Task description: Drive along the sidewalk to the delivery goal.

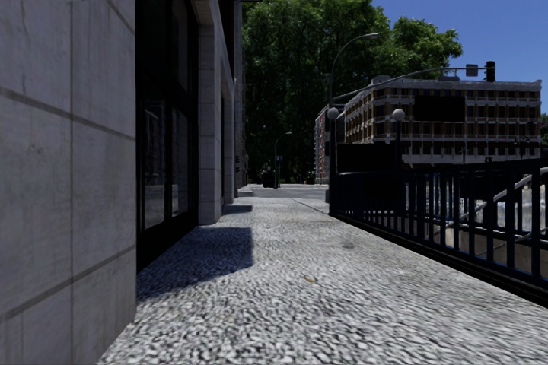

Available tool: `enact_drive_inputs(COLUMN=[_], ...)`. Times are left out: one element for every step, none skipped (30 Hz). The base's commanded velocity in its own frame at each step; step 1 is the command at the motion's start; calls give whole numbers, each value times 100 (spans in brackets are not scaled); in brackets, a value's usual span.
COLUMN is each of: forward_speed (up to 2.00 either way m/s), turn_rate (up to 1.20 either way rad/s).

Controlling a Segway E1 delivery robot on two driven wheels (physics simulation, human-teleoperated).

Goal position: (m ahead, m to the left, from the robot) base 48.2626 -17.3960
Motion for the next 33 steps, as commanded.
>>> enact_drive_inputs(forward_speed=[200, 200, 200, 200, 200, 200, 200, 200, 200, 200, 200, 200, 200, 200, 200, 200, 200, 200, 200, 200, 200, 200, 200, 200, 200, 200, 200, 200, 200, 200, 200, 200, 200], turn_rate=[0, 0, 0, 0, 0, 0, 0, 0, 0, 0, 0, 0, 0, 0, 0, 0, 0, 0, 0, 0, 0, 0, 0, 0, 0, 0, 0, 0, 0, 0, 0, 0, 0])
